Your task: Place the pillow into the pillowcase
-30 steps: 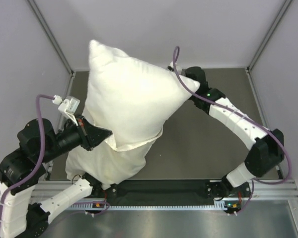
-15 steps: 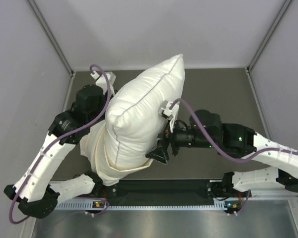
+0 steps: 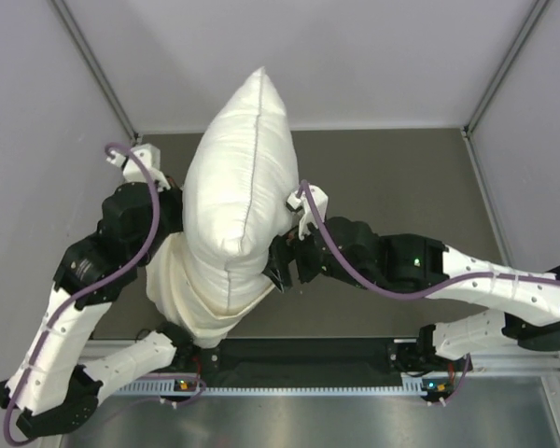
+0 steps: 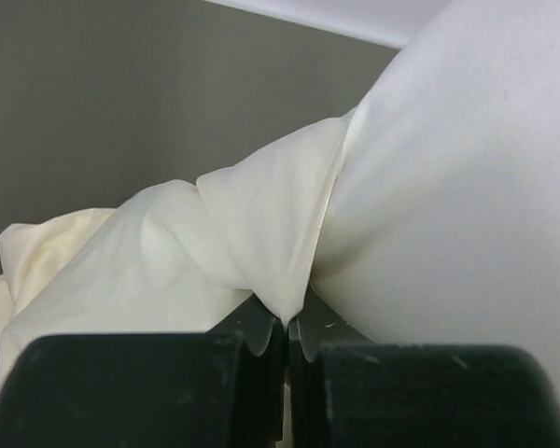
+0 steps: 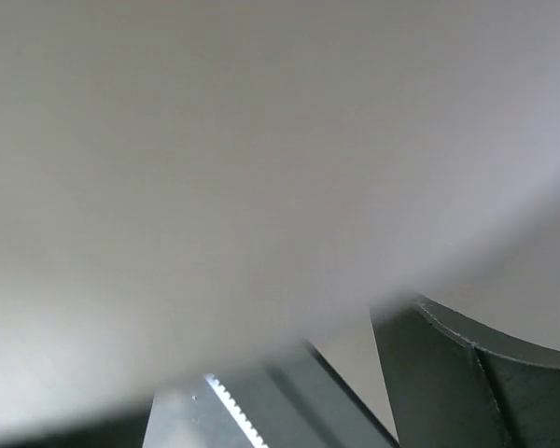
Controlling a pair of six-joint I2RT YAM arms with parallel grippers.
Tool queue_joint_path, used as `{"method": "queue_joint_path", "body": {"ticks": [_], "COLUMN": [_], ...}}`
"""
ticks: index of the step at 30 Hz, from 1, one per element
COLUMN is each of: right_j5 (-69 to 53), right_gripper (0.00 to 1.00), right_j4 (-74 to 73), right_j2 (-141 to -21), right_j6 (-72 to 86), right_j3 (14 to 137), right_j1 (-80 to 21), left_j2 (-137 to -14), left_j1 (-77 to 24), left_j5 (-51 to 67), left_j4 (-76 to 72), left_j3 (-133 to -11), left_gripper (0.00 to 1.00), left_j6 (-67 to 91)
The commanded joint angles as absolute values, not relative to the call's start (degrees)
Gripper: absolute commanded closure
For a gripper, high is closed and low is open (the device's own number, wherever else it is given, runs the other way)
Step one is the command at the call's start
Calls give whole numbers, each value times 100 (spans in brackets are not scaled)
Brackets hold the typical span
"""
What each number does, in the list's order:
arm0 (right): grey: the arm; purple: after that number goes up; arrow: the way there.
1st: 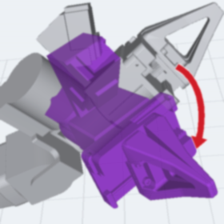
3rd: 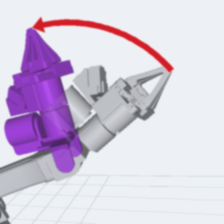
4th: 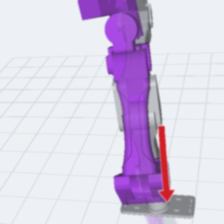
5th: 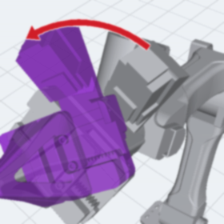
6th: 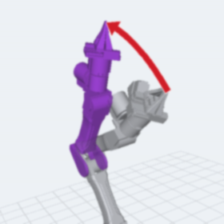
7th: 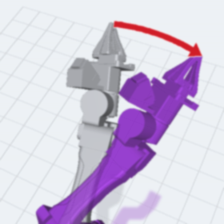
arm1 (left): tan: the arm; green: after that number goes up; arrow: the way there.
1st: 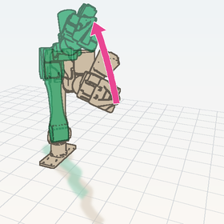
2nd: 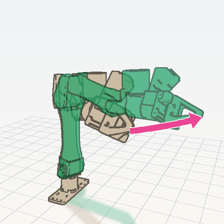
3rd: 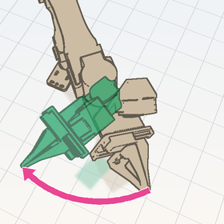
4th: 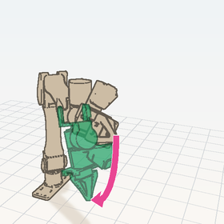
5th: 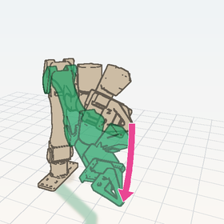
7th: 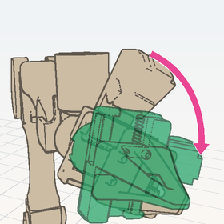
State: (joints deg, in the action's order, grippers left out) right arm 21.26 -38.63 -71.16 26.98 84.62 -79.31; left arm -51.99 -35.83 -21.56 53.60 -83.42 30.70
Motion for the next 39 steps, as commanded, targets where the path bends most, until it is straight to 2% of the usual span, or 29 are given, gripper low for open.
{"method": "queue_joint_path", "body": {"ticks": [1, 8, 13, 17, 24, 30, 33, 39], "right_j5": [3058, 2777, 2769, 2479, 1390, 827, 47, -966], "right_gripper": [18, 22, 23, 24, 24, 25, 25, 24], "right_j4": [-4227, -3841, -3639, -3428, -2822, -2559, -2233, -2013], "right_j2": [-7417, -7576, -7629, -7436, -7487, -7716, -7926, -8385], "right_j6": [3339, 3454, 3533, 3595, 3322, 3375, 3288, 2936], "right_j3": [8464, 8340, 8438, 8070, 7927, 7849, 7839, 8376], "right_j1": [-7710, -7216, -7023, -6584, -5828, -5389, -5108, -5290], "left_j2": [-4712, -3649, -3271, -2963, -2339, -1960, -2030, -2197], "left_j1": [-3630, -3639, -3752, -4322, -5730, -5836, -5836, -5836], "left_j5": [-3268, -3629, -3928, -4367, -5080, -5212, -5186, -5203], "left_j4": [5476, 5475, 5888, 6345, 7241, 7637, 7883, 8112], "left_j3": [-8254, -7621, -7813, -8085, -8086, -8305, -8683, -8912], "left_gripper": [100, 100, 100, 100, 100, 100, 100, 100], "left_j6": [3488, 3630, 3718, 3998, 5096, 5177, 5150, 5194]}}
